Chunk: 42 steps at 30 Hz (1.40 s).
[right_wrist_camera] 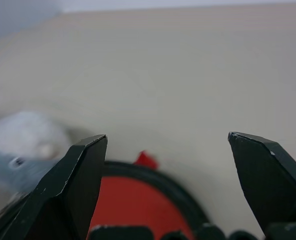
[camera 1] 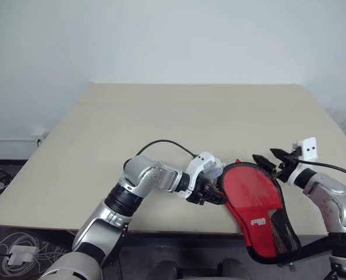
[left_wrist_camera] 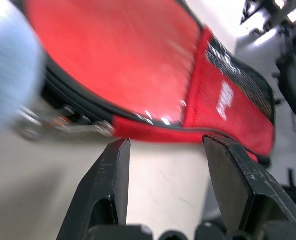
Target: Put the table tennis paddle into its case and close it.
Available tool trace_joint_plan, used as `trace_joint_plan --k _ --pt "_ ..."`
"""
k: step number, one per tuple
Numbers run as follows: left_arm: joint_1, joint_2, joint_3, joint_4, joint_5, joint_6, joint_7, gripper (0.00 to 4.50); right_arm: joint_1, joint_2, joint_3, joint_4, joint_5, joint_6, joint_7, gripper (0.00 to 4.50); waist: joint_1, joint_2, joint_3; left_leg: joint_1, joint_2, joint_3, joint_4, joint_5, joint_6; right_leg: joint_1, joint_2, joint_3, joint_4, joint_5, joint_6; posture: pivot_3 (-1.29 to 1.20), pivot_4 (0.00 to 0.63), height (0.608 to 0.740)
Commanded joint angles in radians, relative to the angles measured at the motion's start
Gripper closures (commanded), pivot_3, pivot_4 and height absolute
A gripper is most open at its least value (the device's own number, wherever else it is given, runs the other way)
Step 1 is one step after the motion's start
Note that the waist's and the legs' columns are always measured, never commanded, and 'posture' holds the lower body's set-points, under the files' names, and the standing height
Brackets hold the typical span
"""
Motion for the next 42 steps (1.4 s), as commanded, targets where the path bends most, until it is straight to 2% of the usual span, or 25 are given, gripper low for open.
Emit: trace_joint_plan --k 1,5,11,21,27,36,41,42 --pt "-0.057 0.021 0.091 0.028 0.053 -0.102 -0.025 2.12 0.048 -0.029 0.037 -0.100 0.008 0.003 0.056 0.28 0.003 0.000 0.000 0.000 0.000 0.000 0.000 0.000 0.000 0.000 0.000 0.000 0.000 0.000 0.000 0.00 0.000 0.716" --pt "-0.141 0.043 0.137 0.146 0.120 -0.209 -0.070 2.12 0.097 -0.025 0.093 -0.119 -0.029 -0.019 0.063 0.28 0.004 -0.003 0.001 0.000 0.000 0.000 0.001 0.000 0.000 0.001 0.000 -0.001 0.000 0.000 0.000 0.00 0.000 0.716" --pt "-0.200 0.072 0.071 0.303 0.271 -0.359 -0.179 2.12 0.094 0.011 0.142 -0.069 -0.078 -0.055 0.041 0.28 0.000 -0.003 0.001 0.000 0.000 0.000 0.000 0.000 0.000 0.001 0.000 -0.001 0.000 0.000 0.000 0.00 0.000 0.716" --pt "-0.150 0.022 0.020 0.438 0.396 -0.460 -0.302 2.12 0.145 0.115 0.182 0.022 -0.119 -0.110 0.004 0.28 0.000 -0.009 0.000 0.001 0.000 -0.001 0.000 0.000 0.000 0.001 0.001 -0.002 0.001 0.000 0.000 0.00 0.000 0.716" --pt "-0.150 -0.022 0.067 0.496 0.366 -0.427 -0.381 2.12 0.148 0.141 0.187 0.058 -0.145 -0.124 -0.017 0.28 0.000 -0.020 -0.005 0.002 0.001 -0.002 0.001 0.000 0.000 0.003 0.002 -0.002 0.001 0.000 0.000 0.00 0.000 0.716" --pt "-0.168 -0.081 0.055 0.652 0.395 -0.377 -0.484 2.12 0.125 0.139 0.177 0.099 -0.160 -0.129 -0.025 0.28 -0.001 -0.025 -0.009 0.005 0.002 -0.004 0.001 0.000 0.000 0.007 0.002 -0.005 0.000 0.000 0.000 0.00 0.000 0.716" --pt "-0.178 -0.122 0.075 0.707 0.430 -0.409 -0.470 2.12 0.122 0.135 0.175 0.108 -0.170 -0.130 -0.034 0.28 0.001 -0.025 -0.009 0.007 0.001 -0.005 0.001 0.000 0.000 0.011 0.002 -0.005 -0.001 0.000 0.000 0.00 0.000 0.716" --pt "-0.184 -0.133 0.099 0.719 0.421 -0.411 -0.462 2.28 0.121 0.134 0.176 0.111 -0.173 -0.132 -0.035 0.28 0.001 -0.025 -0.009 0.008 0.001 -0.005 0.001 0.000 0.000 0.013 0.002 -0.006 -0.002 0.000 0.000 0.00 0.000 0.716"
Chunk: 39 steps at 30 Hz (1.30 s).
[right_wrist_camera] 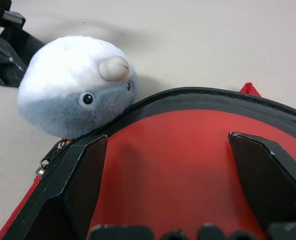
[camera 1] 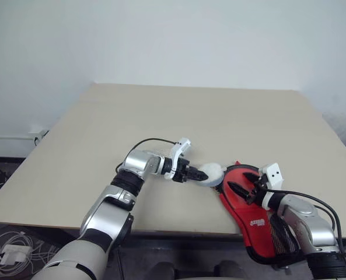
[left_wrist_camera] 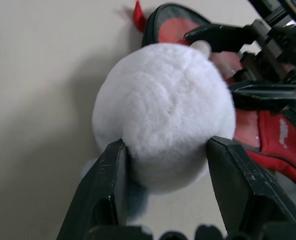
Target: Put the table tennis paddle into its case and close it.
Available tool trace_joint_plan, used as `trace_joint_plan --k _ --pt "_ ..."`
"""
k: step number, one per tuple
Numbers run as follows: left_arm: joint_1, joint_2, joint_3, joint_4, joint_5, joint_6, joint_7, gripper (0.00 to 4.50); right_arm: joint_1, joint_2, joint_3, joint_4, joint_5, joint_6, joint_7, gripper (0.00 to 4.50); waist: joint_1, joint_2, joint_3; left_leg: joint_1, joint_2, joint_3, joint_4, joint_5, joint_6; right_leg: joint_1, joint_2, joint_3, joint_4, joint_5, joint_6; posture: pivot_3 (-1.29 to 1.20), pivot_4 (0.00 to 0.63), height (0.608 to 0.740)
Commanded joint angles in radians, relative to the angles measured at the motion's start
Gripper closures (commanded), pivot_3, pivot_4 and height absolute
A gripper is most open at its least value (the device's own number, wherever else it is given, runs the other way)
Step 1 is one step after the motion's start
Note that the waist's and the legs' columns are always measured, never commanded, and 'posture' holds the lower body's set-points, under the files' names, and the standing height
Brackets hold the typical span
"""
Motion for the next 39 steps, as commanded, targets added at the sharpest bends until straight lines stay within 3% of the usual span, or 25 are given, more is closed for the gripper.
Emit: trace_joint_plan --k 1,7,8,22,32,35,39 --pt "-0.042 -0.043 0.044 0.028 -0.004 -0.007 0.010 2.48 0.008 0.002 0.017 0.065 -0.033 0.017 -0.017 0.28 0.001 0.000 0.000 0.002 0.000 0.000 0.000 0.000 0.000 0.002 0.000 0.000 -0.001 0.000 0.000 0.00 0.000 0.716" --pt "-0.070 -0.060 0.094 0.051 0.000 -0.038 0.006 4.35 0.015 0.003 0.019 0.064 -0.042 0.018 -0.019 0.28 0.000 0.000 0.000 0.010 0.001 -0.001 -0.003 -0.001 0.001 0.012 0.000 -0.001 -0.011 0.000 0.000 0.00 0.000 0.716" --pt "-0.077 -0.061 0.100 0.055 0.000 -0.044 0.007 4.48 0.017 0.002 0.021 0.063 -0.043 0.020 -0.018 0.28 0.000 0.000 0.000 0.010 0.001 -0.001 -0.003 -0.001 0.001 0.012 0.000 -0.001 -0.011 0.000 0.000 0.00 0.000 0.716" --pt "-0.390 -0.148 0.241 0.527 0.108 -0.368 0.206 4.48 0.090 -0.039 0.084 0.020 -0.075 0.080 -0.017 0.28 0.004 -0.001 0.000 0.009 0.000 -0.001 -0.006 -0.001 0.001 0.011 0.000 -0.002 -0.012 0.000 0.000 0.00 0.000 0.716" --pt "-0.435 -0.231 0.271 0.615 0.195 -0.520 0.311 4.48 0.172 -0.054 0.109 -0.049 -0.099 0.093 -0.040 0.28 0.007 -0.005 0.000 0.010 0.000 -0.001 -0.006 -0.001 0.001 0.012 0.000 -0.002 -0.013 0.000 0.000 0.00 0.000 0.716" --pt "-0.448 -0.265 0.324 0.629 0.192 -0.633 0.471 4.48 0.185 -0.056 0.118 -0.063 -0.100 0.095 -0.044 0.28 0.008 -0.006 0.000 0.010 0.000 -0.002 -0.006 -0.001 0.001 0.012 0.000 -0.002 -0.013 0.000 0.000 0.00 0.000 0.716" --pt "-0.476 -0.321 0.402 0.639 0.154 -0.651 0.493 4.48 0.190 -0.056 0.128 -0.072 -0.108 0.098 -0.050 0.28 0.008 -0.007 0.000 0.010 0.000 -0.002 -0.006 -0.001 0.001 0.012 0.000 -0.002 -0.013 0.000 0.000 0.00 0.000 0.716"
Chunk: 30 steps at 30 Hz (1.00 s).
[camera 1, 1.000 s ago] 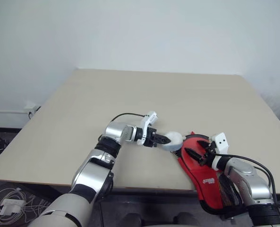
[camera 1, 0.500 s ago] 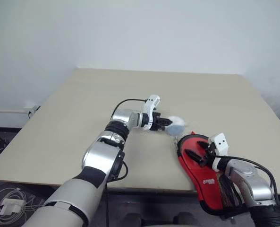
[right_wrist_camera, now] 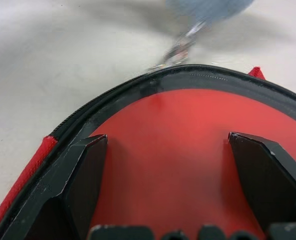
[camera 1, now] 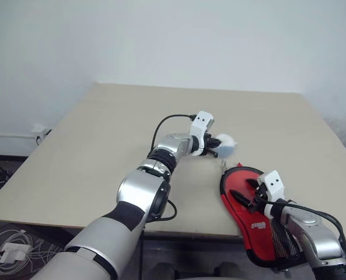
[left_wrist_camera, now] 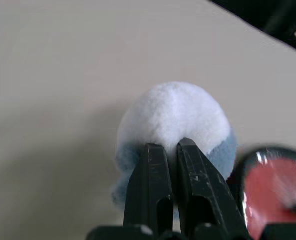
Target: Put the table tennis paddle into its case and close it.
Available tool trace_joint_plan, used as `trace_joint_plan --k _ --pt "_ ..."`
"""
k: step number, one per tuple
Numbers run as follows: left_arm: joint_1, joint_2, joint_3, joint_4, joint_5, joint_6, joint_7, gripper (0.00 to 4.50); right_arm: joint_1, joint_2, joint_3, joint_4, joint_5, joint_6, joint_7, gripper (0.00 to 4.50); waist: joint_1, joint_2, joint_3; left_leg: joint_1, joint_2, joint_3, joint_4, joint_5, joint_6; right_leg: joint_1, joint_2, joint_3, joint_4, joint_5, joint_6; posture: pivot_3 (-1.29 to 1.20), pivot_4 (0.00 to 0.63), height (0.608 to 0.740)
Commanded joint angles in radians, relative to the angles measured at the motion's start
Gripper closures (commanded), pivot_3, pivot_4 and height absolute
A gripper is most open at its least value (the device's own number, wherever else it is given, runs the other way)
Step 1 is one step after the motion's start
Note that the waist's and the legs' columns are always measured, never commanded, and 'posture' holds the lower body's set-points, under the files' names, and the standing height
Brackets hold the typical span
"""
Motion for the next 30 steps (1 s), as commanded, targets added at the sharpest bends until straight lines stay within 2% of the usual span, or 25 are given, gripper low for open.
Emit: trace_joint_plan --k 1,6,9,15,18,21,30 --pt "-0.078 -0.045 0.069 -0.030 -0.032 -0.061 -0.006 4.48 0.072 -0.008 0.080 0.069 -0.044 0.080 0.003 0.28 0.000 0.000 0.000 0.000 0.000 0.000 0.000 0.000 0.000 0.000 0.000 0.000 0.000 0.000 0.000 0.00 0.000 0.716" --pt "-0.055 -0.123 0.081 -0.043 -0.020 -0.079 -0.120 4.48 0.074 -0.005 0.095 0.075 -0.060 0.071 0.001 0.28 -0.003 0.000 0.000 0.000 0.000 0.001 0.000 0.000 0.000 0.000 0.000 0.000 0.000 0.000 0.000 0.00 0.000 0.716" --pt "-0.021 -0.157 0.040 -0.051 0.010 -0.065 -0.222 4.48 0.071 -0.003 0.102 0.075 -0.065 0.070 0.000 0.28 -0.002 -0.001 0.000 0.001 0.000 0.001 -0.001 0.000 0.000 0.001 0.000 0.000 0.000 0.000 0.000 0.00 0.000 0.716" --pt "0.062 -0.161 -0.026 -0.071 0.053 -0.064 -0.346 4.48 0.061 -0.010 0.103 0.081 -0.069 0.064 0.010 0.28 -0.003 -0.001 -0.001 0.002 0.000 0.001 -0.001 0.000 0.000 0.002 0.001 0.000 -0.001 0.000 0.000 0.00 0.000 0.716" --pt "0.087 -0.143 -0.029 -0.077 0.051 -0.041 -0.352 3.76 0.051 -0.012 0.097 0.088 -0.064 0.061 0.019 0.28 -0.003 -0.001 -0.001 0.002 0.001 0.001 -0.001 0.000 0.000 0.002 0.001 0.000 -0.001 0.000 0.000 0.00 0.000 0.716" --pt "0.098 -0.118 -0.046 -0.093 0.058 -0.010 -0.403 2.71 0.039 -0.019 0.080 0.087 -0.053 0.061 0.031 0.28 -0.003 -0.001 -0.001 0.002 0.001 0.001 -0.001 0.000 0.000 0.002 0.001 0.000 -0.001 0.000 0.000 0.00 0.000 0.716" --pt "0.088 -0.025 0.037 -0.168 -0.037 0.088 -0.520 2.71 0.027 -0.048 -0.005 0.075 -0.007 0.064 0.059 0.28 -0.002 -0.001 -0.001 0.001 0.001 0.002 -0.001 0.000 0.001 0.001 0.000 0.001 0.000 0.000 0.000 0.00 0.000 0.716"
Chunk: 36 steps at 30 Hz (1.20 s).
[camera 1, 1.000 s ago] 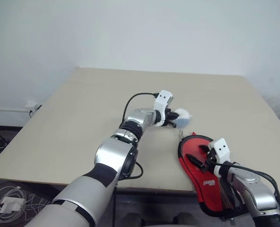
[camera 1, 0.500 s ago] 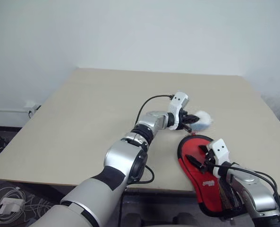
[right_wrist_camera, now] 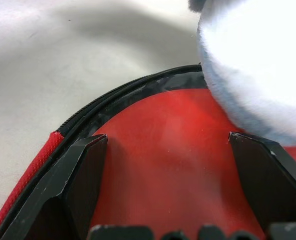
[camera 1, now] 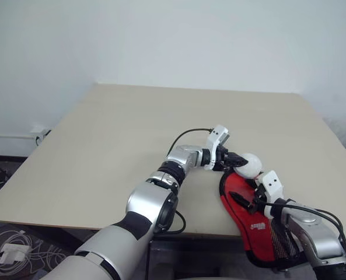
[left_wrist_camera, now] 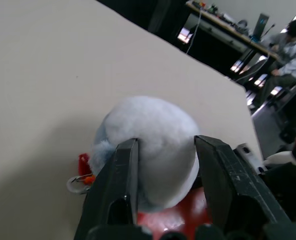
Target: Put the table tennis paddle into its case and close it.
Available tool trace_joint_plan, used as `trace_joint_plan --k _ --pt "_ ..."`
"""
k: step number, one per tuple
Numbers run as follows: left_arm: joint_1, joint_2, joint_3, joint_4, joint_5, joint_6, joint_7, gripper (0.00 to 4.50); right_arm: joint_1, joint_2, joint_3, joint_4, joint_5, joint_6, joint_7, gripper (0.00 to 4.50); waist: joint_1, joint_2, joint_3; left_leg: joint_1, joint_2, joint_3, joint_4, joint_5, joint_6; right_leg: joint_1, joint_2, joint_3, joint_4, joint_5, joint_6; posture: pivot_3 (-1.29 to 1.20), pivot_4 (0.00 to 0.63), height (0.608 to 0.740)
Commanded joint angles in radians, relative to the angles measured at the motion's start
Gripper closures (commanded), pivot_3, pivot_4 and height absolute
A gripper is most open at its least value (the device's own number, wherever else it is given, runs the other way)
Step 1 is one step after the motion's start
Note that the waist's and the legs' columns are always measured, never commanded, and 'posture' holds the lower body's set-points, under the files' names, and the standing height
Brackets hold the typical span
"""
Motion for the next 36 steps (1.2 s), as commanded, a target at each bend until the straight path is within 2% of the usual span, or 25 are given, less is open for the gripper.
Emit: trace_joint_plan --k 1,7,12,15,19,24,28,36 --pt "-0.023 0.042 0.047 -0.085 -0.067 0.049 -0.086 2.71 0.036 -0.022 -0.011 0.072 0.003 0.062 0.009 0.28 0.000 0.000 0.000 0.000 0.000 0.000 0.000 0.000 0.000 0.000 0.000 0.000 0.000 0.000 0.000 0.00 0.000 0.716" --pt "-0.001 0.084 0.039 -0.156 -0.090 0.131 -0.159 2.71 0.042 -0.026 -0.008 0.072 0.001 0.059 0.011 0.28 0.001 0.001 0.000 0.000 0.000 0.000 0.000 0.000 0.000 0.000 0.000 0.000 0.000 0.000 0.000 0.00 0.000 0.716" --pt "0.076 0.140 -0.029 -0.315 -0.090 0.190 -0.271 1.10 0.052 -0.037 -0.069 0.047 0.027 0.066 0.001 0.28 0.000 0.001 0.000 0.000 0.000 0.000 0.000 0.000 0.000 0.000 0.000 0.000 0.000 0.000 0.000 0.00 0.000 0.716" --pt "0.139 0.178 -0.080 -0.438 -0.086 0.221 -0.302 1.10 0.065 -0.057 -0.136 0.023 0.056 0.082 0.005 0.28 0.001 0.002 0.001 -0.001 0.000 0.000 0.000 0.000 0.000 -0.001 0.000 0.001 0.001 0.000 0.000 0.00 0.000 0.716" --pt "0.284 0.230 -0.177 -0.689 -0.096 0.280 -0.333 1.10 0.090 -0.093 -0.274 -0.009 0.138 0.093 0.028 0.28 0.001 0.006 0.001 -0.002 0.000 0.000 0.000 0.000 0.000 -0.002 -0.001 0.001 0.000 0.000 0.000 0.00 0.000 0.716" --pt "0.414 0.223 -0.261 -0.879 -0.100 0.318 -0.272 1.10 0.047 -0.090 -0.381 -0.033 0.240 0.128 0.029 0.28 0.000 0.010 0.002 -0.006 0.000 0.002 0.001 0.000 0.000 -0.007 -0.001 0.003 0.002 0.000 0.000 0.00 0.000 0.716" --pt "0.454 0.176 -0.316 -0.919 -0.081 0.298 -0.188 1.10 -0.009 -0.082 -0.369 -0.064 0.282 0.164 0.021 0.28 0.000 0.014 0.002 -0.007 0.000 0.002 0.001 0.000 0.000 -0.008 -0.001 0.004 0.002 0.000 0.000 0.00 0.000 0.716" --pt "0.459 0.098 -0.388 -0.824 -0.038 0.243 -0.043 1.10 -0.104 -0.073 -0.274 -0.060 0.286 0.224 0.007 0.28 0.000 0.017 0.002 -0.007 0.000 0.003 0.001 0.000 0.000 -0.008 -0.001 0.003 0.001 0.000 0.000 0.00 0.000 0.716"
